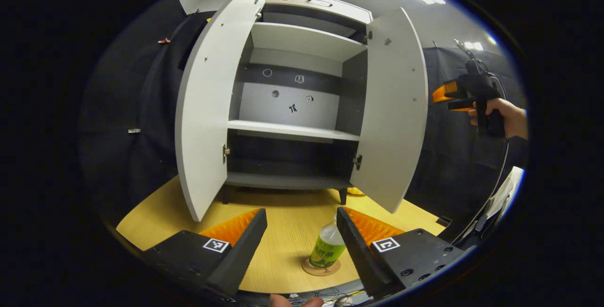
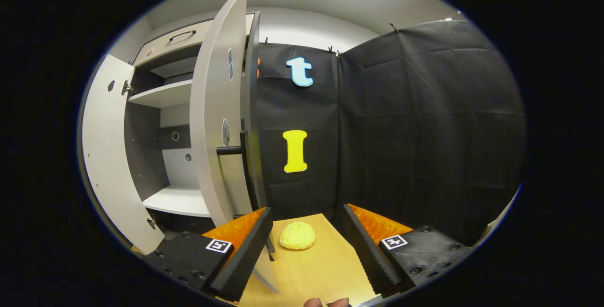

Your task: Grasp the bottle in the cabinet with the left hand and place it on the coaster, then close the right door with the right hand and the left door with the left hand.

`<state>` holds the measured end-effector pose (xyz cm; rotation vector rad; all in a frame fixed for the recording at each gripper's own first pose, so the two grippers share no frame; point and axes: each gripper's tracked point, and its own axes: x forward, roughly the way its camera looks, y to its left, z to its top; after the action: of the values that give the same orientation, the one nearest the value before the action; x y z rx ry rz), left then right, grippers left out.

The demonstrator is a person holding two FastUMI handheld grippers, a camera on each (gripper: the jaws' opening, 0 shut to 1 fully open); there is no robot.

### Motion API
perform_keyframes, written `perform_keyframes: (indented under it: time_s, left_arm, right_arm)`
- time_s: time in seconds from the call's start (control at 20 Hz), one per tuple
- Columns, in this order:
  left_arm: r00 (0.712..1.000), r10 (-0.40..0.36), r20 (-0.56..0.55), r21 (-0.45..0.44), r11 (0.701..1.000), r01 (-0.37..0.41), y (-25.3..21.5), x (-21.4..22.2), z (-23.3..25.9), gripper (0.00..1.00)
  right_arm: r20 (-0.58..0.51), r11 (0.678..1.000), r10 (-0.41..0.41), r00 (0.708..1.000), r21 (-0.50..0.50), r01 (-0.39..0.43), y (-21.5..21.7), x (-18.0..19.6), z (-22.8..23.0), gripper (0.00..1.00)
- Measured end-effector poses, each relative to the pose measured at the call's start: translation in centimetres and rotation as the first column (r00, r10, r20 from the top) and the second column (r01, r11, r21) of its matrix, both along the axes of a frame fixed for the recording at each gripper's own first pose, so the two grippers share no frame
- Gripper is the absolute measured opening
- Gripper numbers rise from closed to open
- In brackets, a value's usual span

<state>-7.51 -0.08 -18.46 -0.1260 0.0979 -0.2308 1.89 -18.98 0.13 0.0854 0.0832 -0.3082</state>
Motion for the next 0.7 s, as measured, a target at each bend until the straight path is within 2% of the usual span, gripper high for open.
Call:
perform_keyframes:
  time_s: [0.25,0.7]
  left_arm:
    - [0.998,0.045,0.039,-0.011,0.999,-0.045,1.9,0.9,4.0,0.95]
    - [0.993,0.115,0.028,-0.006,0.993,-0.115,5.1,1.3,6.3,0.95]
  right_arm:
    - [0.017,1.0,0.022,1.0,0.018,-0.023,0.4,1.2,0.3,0.97]
    - [0.024,0.996,0.059,0.998,0.07,-0.061,3.4,1.1,-0.1,0.97]
